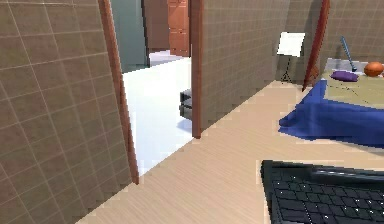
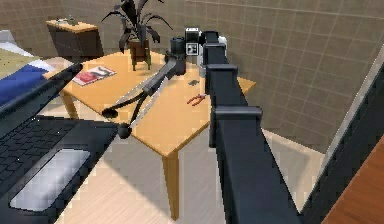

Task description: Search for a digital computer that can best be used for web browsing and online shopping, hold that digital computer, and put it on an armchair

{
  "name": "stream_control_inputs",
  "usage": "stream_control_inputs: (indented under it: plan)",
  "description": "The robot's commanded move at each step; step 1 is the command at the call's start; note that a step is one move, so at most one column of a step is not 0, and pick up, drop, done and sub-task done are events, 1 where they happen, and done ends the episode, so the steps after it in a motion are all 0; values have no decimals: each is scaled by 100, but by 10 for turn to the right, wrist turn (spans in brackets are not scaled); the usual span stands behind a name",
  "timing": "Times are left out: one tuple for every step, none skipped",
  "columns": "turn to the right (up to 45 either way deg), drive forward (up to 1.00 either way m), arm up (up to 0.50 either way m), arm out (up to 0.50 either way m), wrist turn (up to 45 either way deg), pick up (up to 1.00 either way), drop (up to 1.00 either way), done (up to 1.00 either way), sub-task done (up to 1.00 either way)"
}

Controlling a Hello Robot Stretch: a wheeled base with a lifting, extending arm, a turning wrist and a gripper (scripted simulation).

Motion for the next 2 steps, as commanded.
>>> stream_control_inputs:
  plan:
    - [0, 0, 0, -44, 0, 0, 0, 0, 0]
    - [0, 100, 0, 0, 0, 0, 0, 0, 0]
